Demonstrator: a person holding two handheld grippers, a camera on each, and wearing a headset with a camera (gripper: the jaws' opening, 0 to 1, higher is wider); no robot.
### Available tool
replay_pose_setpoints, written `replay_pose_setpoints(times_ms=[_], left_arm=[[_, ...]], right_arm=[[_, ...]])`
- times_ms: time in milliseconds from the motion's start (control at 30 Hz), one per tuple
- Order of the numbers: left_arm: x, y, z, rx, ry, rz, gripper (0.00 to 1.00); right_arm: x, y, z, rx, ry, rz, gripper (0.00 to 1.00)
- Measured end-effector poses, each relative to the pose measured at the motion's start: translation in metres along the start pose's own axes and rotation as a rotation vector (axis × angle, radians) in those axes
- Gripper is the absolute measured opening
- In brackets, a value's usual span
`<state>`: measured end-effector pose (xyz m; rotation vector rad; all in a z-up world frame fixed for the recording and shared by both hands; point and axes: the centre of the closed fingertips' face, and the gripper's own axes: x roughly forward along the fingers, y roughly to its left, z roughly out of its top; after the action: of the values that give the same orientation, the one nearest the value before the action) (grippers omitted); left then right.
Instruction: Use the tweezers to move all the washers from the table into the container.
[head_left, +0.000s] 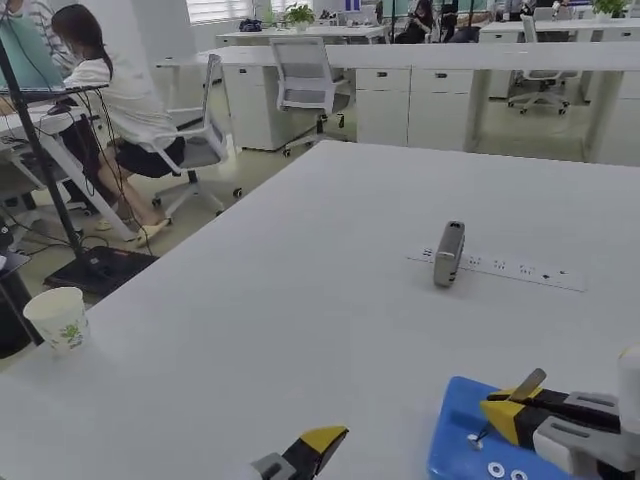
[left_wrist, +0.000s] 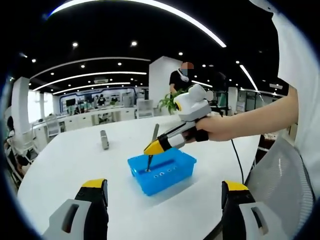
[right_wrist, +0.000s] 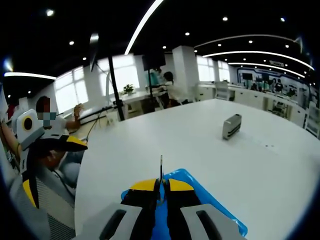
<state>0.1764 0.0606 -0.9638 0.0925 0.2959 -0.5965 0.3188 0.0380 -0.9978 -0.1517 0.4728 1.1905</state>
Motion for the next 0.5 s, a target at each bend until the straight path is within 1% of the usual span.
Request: replay_pose_setpoints(times_ms=[167,267,500], left_arm=[[0.000,-0.001,-0.001,-0.009,0.005,-0.011,0.96],[0.001,-0.002,-0.004,-0.011,0.018,-0.021,0.96],[0.001,-0.005,-0.004,-0.019,0.016,-0.043,0.95]], right_arm=[[0.010,-0.001,-0.005,-0.009,0.026,0.003,0.03],[0.015,-0.001,-0.008,-0.018,0.041,0.007,0.03],[0.020,0.003,-0.014,-0.032,0.077,0.009,0.03]])
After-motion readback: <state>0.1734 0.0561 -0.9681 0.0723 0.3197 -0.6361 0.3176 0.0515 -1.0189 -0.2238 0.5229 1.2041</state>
